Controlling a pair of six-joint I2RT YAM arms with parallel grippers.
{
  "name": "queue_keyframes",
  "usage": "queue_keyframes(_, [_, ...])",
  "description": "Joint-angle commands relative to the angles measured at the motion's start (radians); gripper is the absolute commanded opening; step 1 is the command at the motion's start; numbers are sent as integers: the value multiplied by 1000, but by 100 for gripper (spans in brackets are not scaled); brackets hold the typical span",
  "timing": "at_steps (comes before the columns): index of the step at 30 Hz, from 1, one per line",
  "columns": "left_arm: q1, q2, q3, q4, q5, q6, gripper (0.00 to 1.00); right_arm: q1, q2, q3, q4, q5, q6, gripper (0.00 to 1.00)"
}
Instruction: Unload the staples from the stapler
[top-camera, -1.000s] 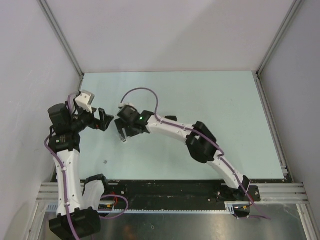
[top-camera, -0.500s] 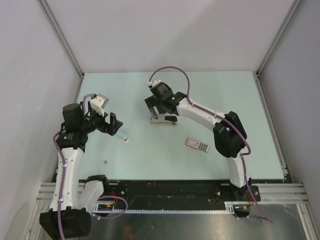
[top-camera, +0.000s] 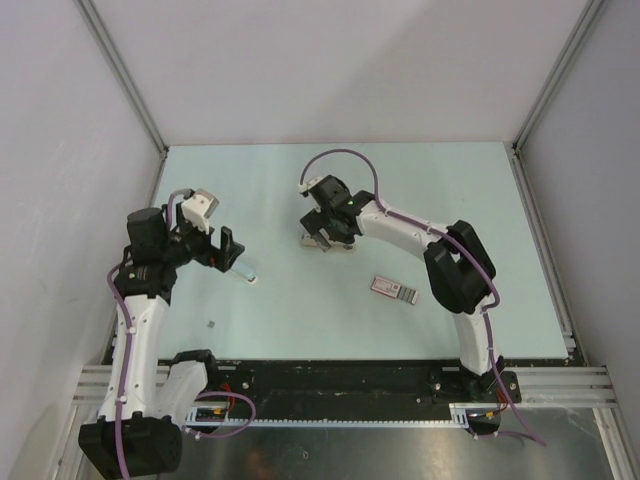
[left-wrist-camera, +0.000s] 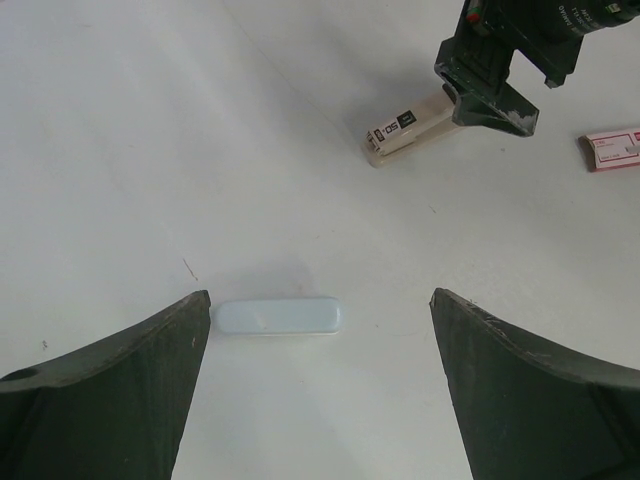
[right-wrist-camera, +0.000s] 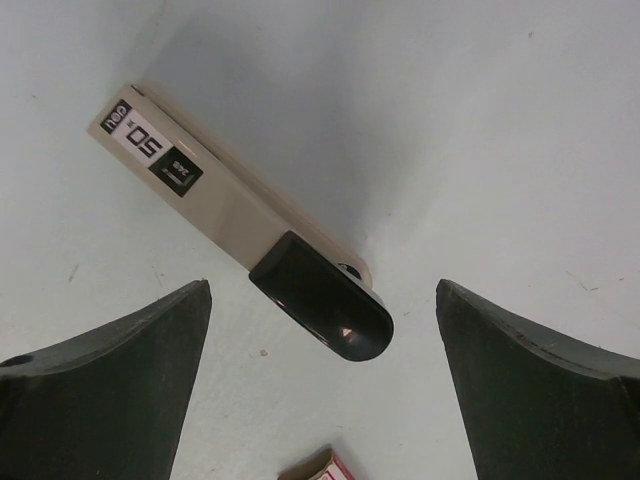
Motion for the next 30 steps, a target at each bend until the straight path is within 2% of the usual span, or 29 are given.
queue_keyframes(1, [-8,-28,-7,13,-2,11,96,-22,-7,-35,24,-50,-34,99])
queue_keyframes(5, [-7,-26,-4,13,-12,-3,95,-32,3,-66,49,-79,-28,93])
queue_keyframes(8, [-7,-23,-3,14,-21,-2,94,-36,16,-65,58,-108,-6,82])
queue_keyframes(13, [-8,-19,-3,12,-36,3,90,-17,19,-65,78,-134,49,58])
queue_keyframes(20, [-12,-35,-16,12,-49,17,86,32,-4,-131,140,-55,183,23])
queue_keyframes(21, [-12,-38,-18,12,-53,23,85,48,-6,-137,139,-39,201,22])
queue_keyframes(25, [-11,-46,-31,13,-60,41,85,106,-5,-141,123,19,271,29])
queue_keyframes(28, [-12,-52,-39,12,-63,47,86,127,-5,-135,107,40,329,41])
queue_keyframes(30, [-11,-55,-44,13,-67,53,86,133,-6,-122,91,51,360,43])
